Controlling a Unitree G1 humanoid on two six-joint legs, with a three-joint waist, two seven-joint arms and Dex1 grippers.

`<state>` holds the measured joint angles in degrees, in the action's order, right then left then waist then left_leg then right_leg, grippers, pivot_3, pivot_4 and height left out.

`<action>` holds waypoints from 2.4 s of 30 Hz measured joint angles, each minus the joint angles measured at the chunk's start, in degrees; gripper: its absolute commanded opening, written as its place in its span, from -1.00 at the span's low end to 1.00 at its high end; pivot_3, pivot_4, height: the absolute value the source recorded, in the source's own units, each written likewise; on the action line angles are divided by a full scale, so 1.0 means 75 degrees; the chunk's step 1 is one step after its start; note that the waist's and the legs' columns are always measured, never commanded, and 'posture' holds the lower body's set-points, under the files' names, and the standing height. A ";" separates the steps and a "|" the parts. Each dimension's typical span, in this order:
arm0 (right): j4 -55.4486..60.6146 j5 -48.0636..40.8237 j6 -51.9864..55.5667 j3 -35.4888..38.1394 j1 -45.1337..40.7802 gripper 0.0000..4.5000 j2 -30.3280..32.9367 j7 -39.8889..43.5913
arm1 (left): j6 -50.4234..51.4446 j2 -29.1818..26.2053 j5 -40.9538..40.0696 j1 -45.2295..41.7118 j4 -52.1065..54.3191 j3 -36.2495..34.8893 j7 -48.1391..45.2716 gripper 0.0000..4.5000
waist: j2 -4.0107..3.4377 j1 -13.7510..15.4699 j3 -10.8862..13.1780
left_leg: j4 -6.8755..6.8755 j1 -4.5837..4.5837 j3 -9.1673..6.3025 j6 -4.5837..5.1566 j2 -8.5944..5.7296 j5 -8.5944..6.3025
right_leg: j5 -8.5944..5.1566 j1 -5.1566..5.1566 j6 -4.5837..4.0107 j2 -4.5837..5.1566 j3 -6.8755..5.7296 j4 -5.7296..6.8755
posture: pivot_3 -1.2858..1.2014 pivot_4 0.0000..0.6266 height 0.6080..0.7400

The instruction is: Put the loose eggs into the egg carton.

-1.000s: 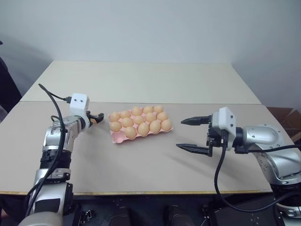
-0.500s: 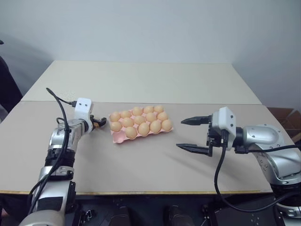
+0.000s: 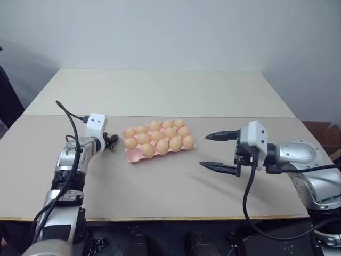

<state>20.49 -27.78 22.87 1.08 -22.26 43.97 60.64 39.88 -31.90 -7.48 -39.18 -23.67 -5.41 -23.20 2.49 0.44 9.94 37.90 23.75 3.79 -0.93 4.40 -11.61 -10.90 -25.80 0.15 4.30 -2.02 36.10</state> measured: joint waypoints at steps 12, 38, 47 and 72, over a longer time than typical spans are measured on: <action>0.0035 0.0008 0.0000 -0.0007 0.0024 1.00 -0.0008 -0.0114 | 0.1042 -0.0611 -0.1685 0.1211 0.3909 -0.0949 -0.1309 -0.04 | 0.0000 0.0026 0.0000 | 0.0000 -0.0002 0.0000 0.0000 -0.0001 0.0000 | -0.0001 0.0002 0.0000 0.0004 0.0002 0.0000 | 0.03 -0.52 1.00; 0.0197 0.0004 0.0000 -0.0004 0.0212 1.00 -0.0009 -0.0302 | 0.1179 -0.0672 -0.2662 0.2394 0.5175 -0.0589 -0.1822 0.98 | 0.0000 0.0009 0.0000 | 0.0000 -0.0004 -0.0003 0.0001 0.0001 0.0000 | -0.0003 0.0000 0.0000 -0.0001 0.0003 -0.0002 | 0.03 -0.52 1.00; 0.0124 0.0006 -0.0001 -0.0009 0.0159 1.00 -0.0017 -0.0269 | 0.0622 -0.2116 -0.3268 0.3922 0.5425 -0.2434 -0.3159 0.98 | -0.0002 -0.0017 0.0001 | 0.0000 -0.0004 0.0001 0.0001 0.0004 0.0000 | -0.0007 -0.0007 -0.0006 0.0003 0.0002 -0.0004 | 0.03 -0.52 1.00; -0.0462 -0.0064 -0.0021 0.0067 0.0172 1.00 0.0019 0.0192 | 0.0462 -0.2120 -0.4902 0.7628 0.7571 -0.5718 -0.4150 0.98 | -0.0005 0.0021 0.0001 | -0.0002 0.0004 0.0017 -0.0002 0.0019 -0.0002 | -0.0035 -0.0032 -0.0050 0.0001 0.0004 -0.0004 | 0.03 -0.52 1.00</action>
<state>17.02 -28.27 22.71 1.59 -20.97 44.12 62.08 43.35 -47.79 -44.24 18.03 33.12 -48.29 -54.32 2.46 0.59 9.94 37.89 23.78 3.92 -0.94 4.54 -11.62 -11.17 -26.04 -0.22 4.31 -1.99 36.07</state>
